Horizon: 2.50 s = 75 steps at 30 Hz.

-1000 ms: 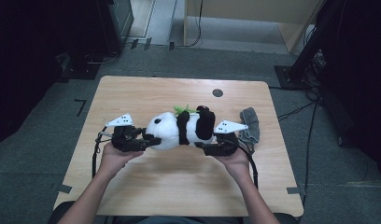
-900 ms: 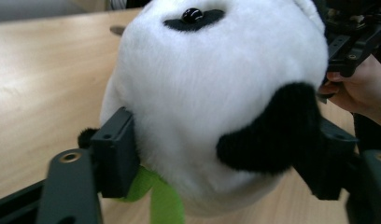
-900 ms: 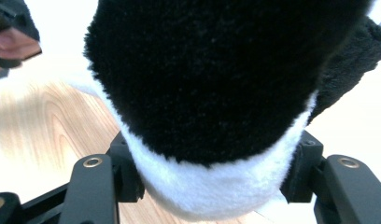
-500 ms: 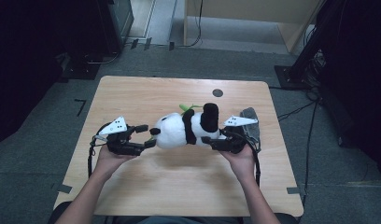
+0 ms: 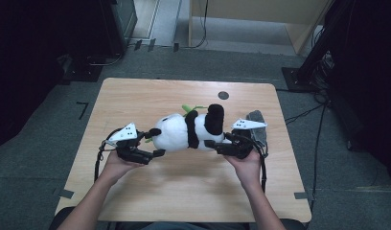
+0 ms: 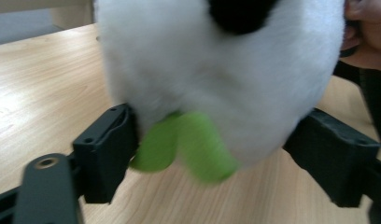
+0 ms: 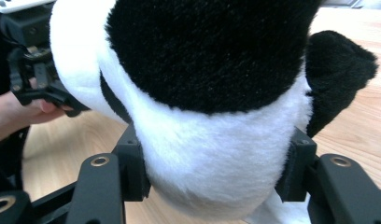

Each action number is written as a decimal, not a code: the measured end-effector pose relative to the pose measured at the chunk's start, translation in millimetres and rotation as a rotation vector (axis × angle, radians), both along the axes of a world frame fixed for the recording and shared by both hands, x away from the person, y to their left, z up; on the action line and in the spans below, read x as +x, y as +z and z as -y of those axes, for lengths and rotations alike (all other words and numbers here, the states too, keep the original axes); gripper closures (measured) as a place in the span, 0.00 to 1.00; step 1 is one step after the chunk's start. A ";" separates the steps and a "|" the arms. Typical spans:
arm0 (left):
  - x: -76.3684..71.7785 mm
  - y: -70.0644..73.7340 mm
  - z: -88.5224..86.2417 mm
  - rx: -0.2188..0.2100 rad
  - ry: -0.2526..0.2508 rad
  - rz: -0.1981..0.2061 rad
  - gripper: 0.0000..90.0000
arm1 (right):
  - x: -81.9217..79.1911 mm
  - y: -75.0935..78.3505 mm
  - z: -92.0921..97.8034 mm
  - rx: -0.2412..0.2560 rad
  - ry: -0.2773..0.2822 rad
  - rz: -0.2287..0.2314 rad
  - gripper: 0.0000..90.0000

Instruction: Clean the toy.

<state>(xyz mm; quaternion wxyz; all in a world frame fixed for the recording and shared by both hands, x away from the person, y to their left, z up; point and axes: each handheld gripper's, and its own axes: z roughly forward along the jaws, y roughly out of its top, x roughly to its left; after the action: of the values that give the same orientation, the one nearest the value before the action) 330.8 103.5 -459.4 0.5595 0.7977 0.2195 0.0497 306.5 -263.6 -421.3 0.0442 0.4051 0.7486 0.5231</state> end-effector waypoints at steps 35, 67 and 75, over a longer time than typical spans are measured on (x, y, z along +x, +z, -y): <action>4.1 25.2 -15.1 -0.075 0.118 -0.213 0.66 | 2.4 -17.1 2.2 -0.045 0.191 0.186 0.24; 1.8 9.3 -2.3 0.045 0.084 -0.110 0.30 | 1.2 -14.4 1.4 -0.054 0.155 0.067 0.41; 3.6 5.9 -2.0 0.033 0.093 -0.144 0.40 | 0.6 -12.6 2.7 -0.040 0.134 0.073 0.40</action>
<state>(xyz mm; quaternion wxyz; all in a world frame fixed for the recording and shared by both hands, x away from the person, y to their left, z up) 334.4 105.4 -453.5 0.5263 0.7971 0.2952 0.0216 307.1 -266.3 -433.9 0.0445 0.3340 0.7821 0.5243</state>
